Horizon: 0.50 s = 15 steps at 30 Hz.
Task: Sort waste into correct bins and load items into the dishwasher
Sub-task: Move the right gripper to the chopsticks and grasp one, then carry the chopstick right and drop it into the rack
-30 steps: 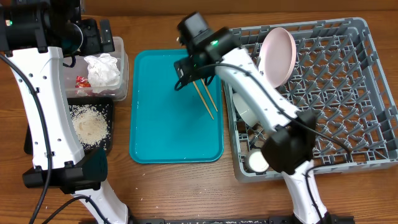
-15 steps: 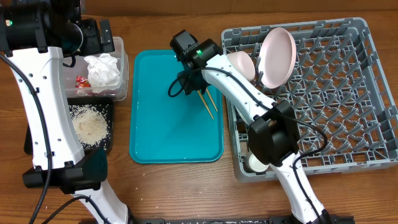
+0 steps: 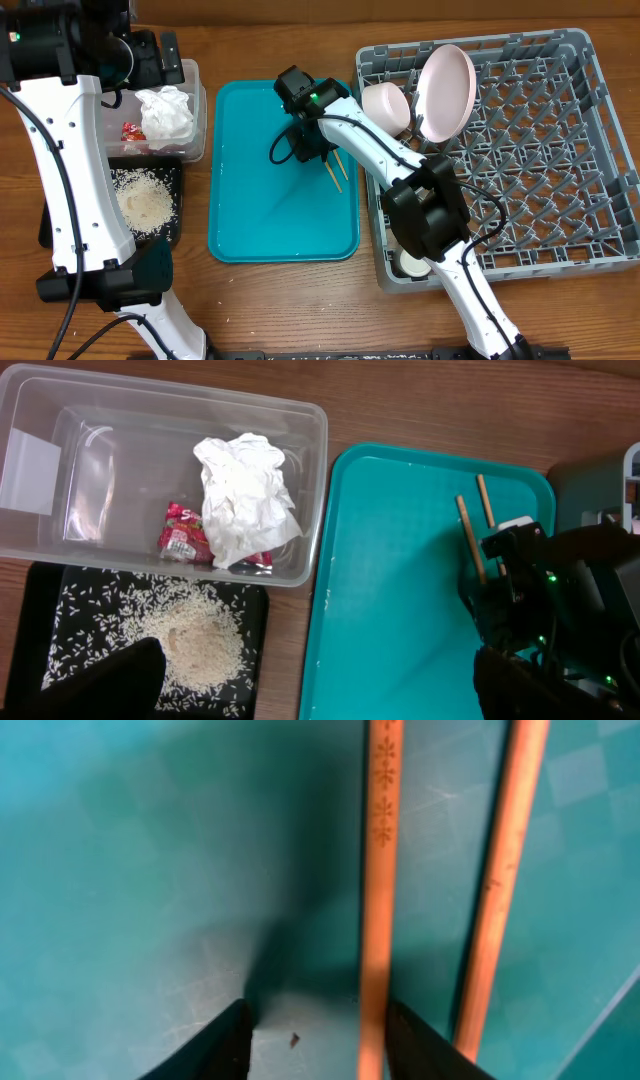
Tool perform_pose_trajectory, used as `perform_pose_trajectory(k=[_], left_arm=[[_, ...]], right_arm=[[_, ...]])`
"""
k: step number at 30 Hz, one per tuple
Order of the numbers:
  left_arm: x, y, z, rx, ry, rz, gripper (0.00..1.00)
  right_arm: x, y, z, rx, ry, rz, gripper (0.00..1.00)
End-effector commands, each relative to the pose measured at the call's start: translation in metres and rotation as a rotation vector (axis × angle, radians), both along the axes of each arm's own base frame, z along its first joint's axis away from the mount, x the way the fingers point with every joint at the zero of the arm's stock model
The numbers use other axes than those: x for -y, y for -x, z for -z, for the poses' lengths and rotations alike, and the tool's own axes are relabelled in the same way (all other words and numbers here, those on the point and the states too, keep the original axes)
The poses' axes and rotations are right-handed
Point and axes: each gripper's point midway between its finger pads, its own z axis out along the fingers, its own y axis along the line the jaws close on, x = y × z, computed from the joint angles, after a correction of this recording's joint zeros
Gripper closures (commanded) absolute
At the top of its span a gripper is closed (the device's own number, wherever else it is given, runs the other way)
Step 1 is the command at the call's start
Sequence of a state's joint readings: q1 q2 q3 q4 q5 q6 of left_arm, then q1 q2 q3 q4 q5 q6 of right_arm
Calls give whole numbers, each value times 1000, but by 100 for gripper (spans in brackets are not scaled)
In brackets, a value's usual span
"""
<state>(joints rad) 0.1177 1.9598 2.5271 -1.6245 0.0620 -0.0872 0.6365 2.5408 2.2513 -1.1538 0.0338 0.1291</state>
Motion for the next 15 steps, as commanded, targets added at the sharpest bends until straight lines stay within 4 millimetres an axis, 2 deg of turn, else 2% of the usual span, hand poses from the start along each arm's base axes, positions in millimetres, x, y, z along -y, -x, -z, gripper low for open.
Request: perform_pose_trajectory(k=[1,3,9,12,15], left_arm=[[1,3,-14,40,-11,-4,0],[1,3,-14,40,-11,-3,0],[1,3,-14,40,-11,-4,0],[1,3,-14,40,-11,-4,0],[1,3,-14,40,-11,-4,0]], right_arm=[[0,18,18,-89,-18,-8,65],[0,24,20,-116,-21,7,75],[5,34,21,-161,-2,94,96],[6,36,20,-167,3,97,96],[6,37,7,-173,2,96,96]])
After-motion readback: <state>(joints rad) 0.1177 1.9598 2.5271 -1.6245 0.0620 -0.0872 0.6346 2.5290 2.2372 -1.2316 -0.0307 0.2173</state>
